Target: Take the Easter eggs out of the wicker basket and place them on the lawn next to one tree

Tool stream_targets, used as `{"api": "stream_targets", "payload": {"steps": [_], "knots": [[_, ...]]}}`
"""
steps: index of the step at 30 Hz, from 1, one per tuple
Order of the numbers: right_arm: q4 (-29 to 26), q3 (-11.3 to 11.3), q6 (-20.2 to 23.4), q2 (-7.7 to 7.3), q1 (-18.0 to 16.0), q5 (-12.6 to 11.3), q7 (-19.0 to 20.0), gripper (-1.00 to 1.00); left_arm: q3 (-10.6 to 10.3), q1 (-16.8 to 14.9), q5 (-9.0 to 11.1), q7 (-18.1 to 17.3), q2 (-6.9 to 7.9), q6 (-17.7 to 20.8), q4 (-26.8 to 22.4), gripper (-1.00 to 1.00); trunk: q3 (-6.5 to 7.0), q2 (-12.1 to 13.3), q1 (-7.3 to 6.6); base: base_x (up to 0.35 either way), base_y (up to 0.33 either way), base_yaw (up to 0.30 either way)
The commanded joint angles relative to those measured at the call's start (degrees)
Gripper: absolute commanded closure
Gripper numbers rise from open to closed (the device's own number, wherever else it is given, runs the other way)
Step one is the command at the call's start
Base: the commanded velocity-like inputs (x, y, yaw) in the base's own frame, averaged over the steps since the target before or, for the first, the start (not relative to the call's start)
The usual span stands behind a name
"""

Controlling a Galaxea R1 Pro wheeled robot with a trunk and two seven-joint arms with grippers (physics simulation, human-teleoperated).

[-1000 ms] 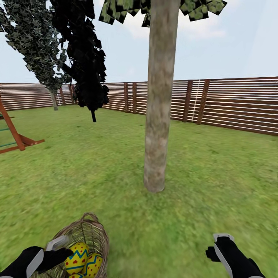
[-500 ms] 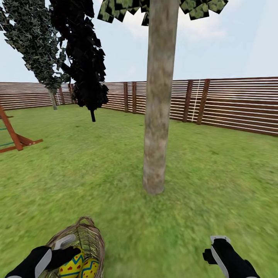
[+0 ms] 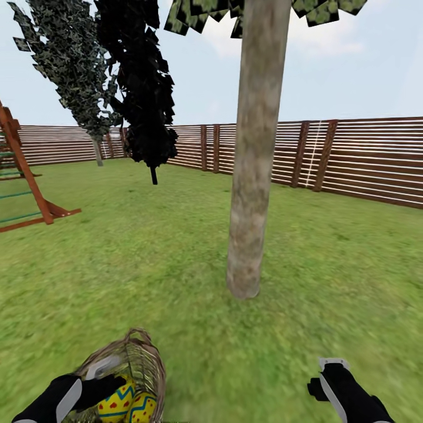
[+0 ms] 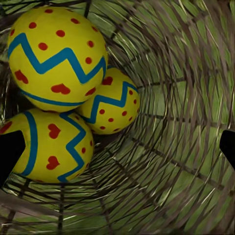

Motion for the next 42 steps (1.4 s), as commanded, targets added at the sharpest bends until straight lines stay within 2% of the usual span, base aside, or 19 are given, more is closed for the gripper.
{"api": "stream_targets", "payload": {"steps": [1,7,19,24,28,34,35,42], "knots": [[-0.11,-0.01,0.28,0.02,0.00,-0.14,-0.20,-1.00,0.37,-0.04,0.08,-0.14,-0.05,0.42,-0.04,-1.00,-0.06,-0.03,-0.01,0.000,0.000,0.291],[-0.10,0.00,0.26,0.07,0.00,-0.09,-0.19,-1.00,0.31,-0.04,0.02,-0.13,-0.18,0.41,-0.04,-1.00,-0.06,-0.03,-0.01,0.000,-0.058,0.177],[-0.03,0.08,0.26,0.16,0.00,-0.06,-0.19,-1.00,0.27,-0.04,-0.01,-0.13,-0.03,0.55,-0.10,-1.00,-0.06,-0.03,-0.01,0.006,-0.305,0.007],[-0.04,0.08,0.31,0.17,0.00,-0.11,-0.12,-1.00,0.07,-0.04,-0.32,-0.56,1.38,1.23,-0.16,-1.00,-0.06,-0.03,-0.01,0.086,-0.222,0.000],[-0.10,-0.05,0.52,0.05,0.00,-0.14,-0.02,-1.00,-0.05,-0.04,-0.42,-0.64,4.00,1.40,0.05,-1.00,-0.06,-0.03,-0.01,0.017,-0.043,0.000],[-0.09,0.06,0.69,0.13,0.00,-0.15,0.07,-1.00,-0.07,-0.04,-0.41,-0.58,5.11,1.44,0.42,-1.00,-0.06,-0.03,-0.01,0.018,-0.005,0.000],[-0.04,0.08,0.70,0.15,0.00,-0.15,0.07,-1.00,-0.04,-0.04,-0.37,-0.64,6.09,1.46,0.42,-1.00,-0.06,-0.03,-0.01,0.264,0.000,0.000],[-0.07,0.08,0.70,0.16,0.00,-0.15,0.01,-1.00,0.01,-0.04,-0.32,-0.58,6.30,1.55,0.27,-1.00,-0.06,-0.03,-0.01,0.317,0.000,0.000]]}}
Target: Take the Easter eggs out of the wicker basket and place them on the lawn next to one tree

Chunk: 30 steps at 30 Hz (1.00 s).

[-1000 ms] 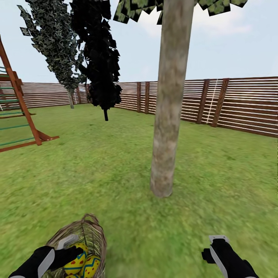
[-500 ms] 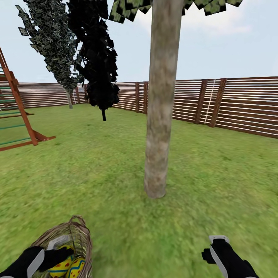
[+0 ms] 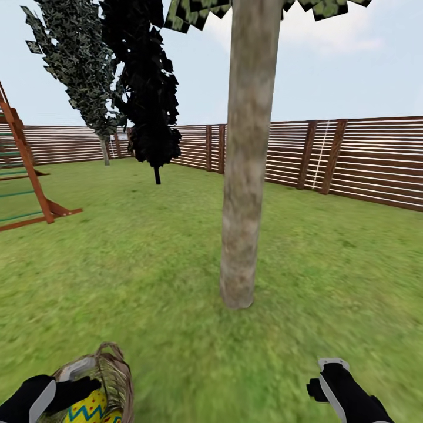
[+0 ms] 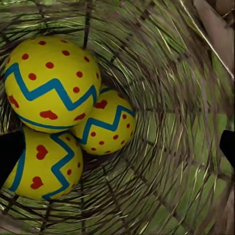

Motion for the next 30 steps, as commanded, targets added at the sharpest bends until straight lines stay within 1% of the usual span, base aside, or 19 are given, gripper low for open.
{"api": "stream_targets", "payload": {"steps": [1,5,16,24,30], "knots": [[-0.07,0.00,0.26,0.00,-0.02,-0.13,-0.20,-1.00,0.38,-0.02,0.09,-0.14,0.01,0.43,-0.10,-1.00,-0.06,-0.02,0.03,0.318,0.000,0.000],[-0.06,0.00,0.26,0.00,-0.02,-0.13,-0.19,-1.00,0.45,-0.02,0.11,-0.08,0.13,0.44,-0.18,-1.00,-0.06,-0.02,0.03,0.239,0.000,0.000],[-0.04,0.04,0.22,0.16,-0.02,-0.15,-0.19,-1.00,0.55,-0.02,0.12,-0.05,0.09,0.45,-0.28,-1.00,-0.06,-0.02,0.03,0.018,0.000,0.003],[-0.04,0.08,0.00,0.54,-0.02,-0.07,-0.31,-1.00,0.56,-0.02,0.12,-0.03,0.01,0.45,-0.28,-1.00,-0.06,-0.02,0.03,0.000,0.000,0.245],[0.04,0.08,0.00,0.61,-0.02,-0.07,-0.30,-1.00,0.68,-0.02,0.12,-0.04,0.30,0.45,-0.35,-1.00,-0.06,-0.02,0.03,0.000,0.000,0.293]]}}
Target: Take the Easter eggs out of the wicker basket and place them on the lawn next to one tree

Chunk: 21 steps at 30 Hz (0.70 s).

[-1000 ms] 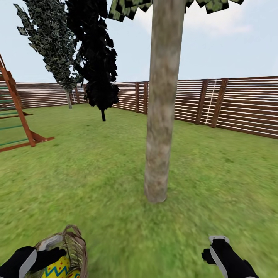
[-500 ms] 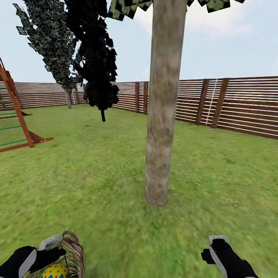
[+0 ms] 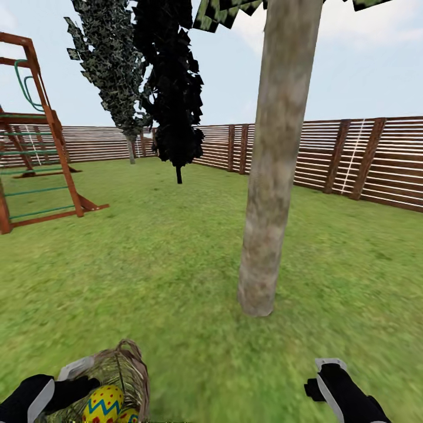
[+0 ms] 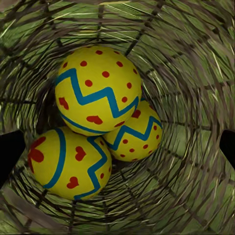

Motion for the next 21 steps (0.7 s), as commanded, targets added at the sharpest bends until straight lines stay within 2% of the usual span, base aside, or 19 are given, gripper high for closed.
{"api": "stream_targets", "payload": {"steps": [1,6,13,21], "knots": [[-0.11,0.00,0.29,-0.01,0.00,-0.15,-0.19,-1.00,0.39,-0.04,0.10,-0.14,-0.05,0.41,-0.04,-1.00,-0.06,-0.03,-0.01,0.000,0.000,0.294],[-0.11,-0.06,0.29,-0.14,0.00,-0.15,-0.19,-1.00,0.41,-0.04,0.15,-0.14,-0.24,0.34,-0.05,-1.00,-0.06,-0.03,-0.01,0.043,0.000,0.205],[-0.11,-0.08,0.29,-0.18,0.00,-0.15,-0.19,-1.00,0.46,-0.04,0.24,-0.06,-0.57,0.26,-0.05,-1.00,-0.06,-0.03,-0.01,0.284,0.000,0.016],[-0.11,-0.01,0.29,-0.04,0.00,-0.15,-0.19,-1.00,0.48,-0.04,0.24,-0.04,-0.67,0.24,-0.05,-1.00,-0.06,-0.03,-0.01,0.041,0.000,0.000]]}}
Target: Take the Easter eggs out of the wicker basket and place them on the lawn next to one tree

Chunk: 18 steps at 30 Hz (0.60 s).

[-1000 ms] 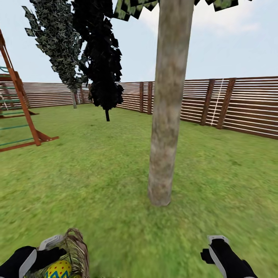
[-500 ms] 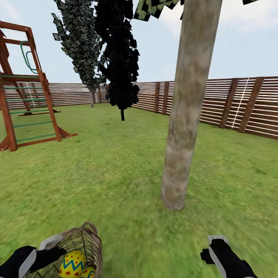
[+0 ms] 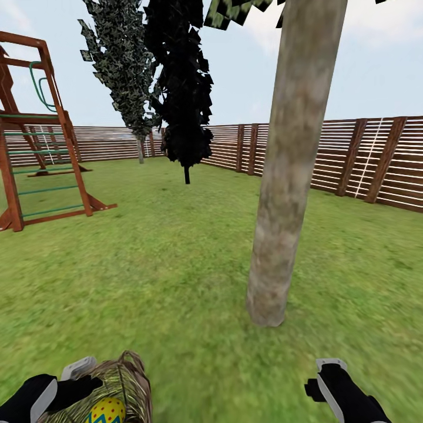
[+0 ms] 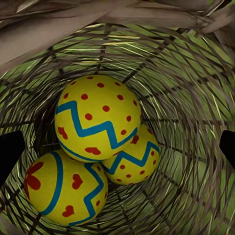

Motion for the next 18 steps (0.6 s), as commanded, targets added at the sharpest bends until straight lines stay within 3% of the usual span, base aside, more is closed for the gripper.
{"api": "stream_targets", "payload": {"steps": [1,9,18], "knots": [[-0.08,0.01,0.26,0.01,-0.02,-0.14,-0.19,-1.00,0.38,-0.02,0.08,-0.15,-0.03,0.44,-0.06,-1.00,-0.06,-0.03,-0.01,0.002,0.000,0.000],[-0.08,0.02,0.26,0.20,-0.02,-0.14,-0.19,-1.00,0.39,-0.02,0.08,-0.11,-0.03,0.47,-0.13,-1.00,-0.06,-0.03,-0.01,0.000,0.000,0.000],[-0.08,0.02,0.26,0.44,-0.02,-0.14,-0.19,-1.00,0.48,-0.02,0.34,-0.15,-0.05,0.53,-0.10,-1.00,-1.68,-3.64,1.97,0.000,0.000,0.000]]}}
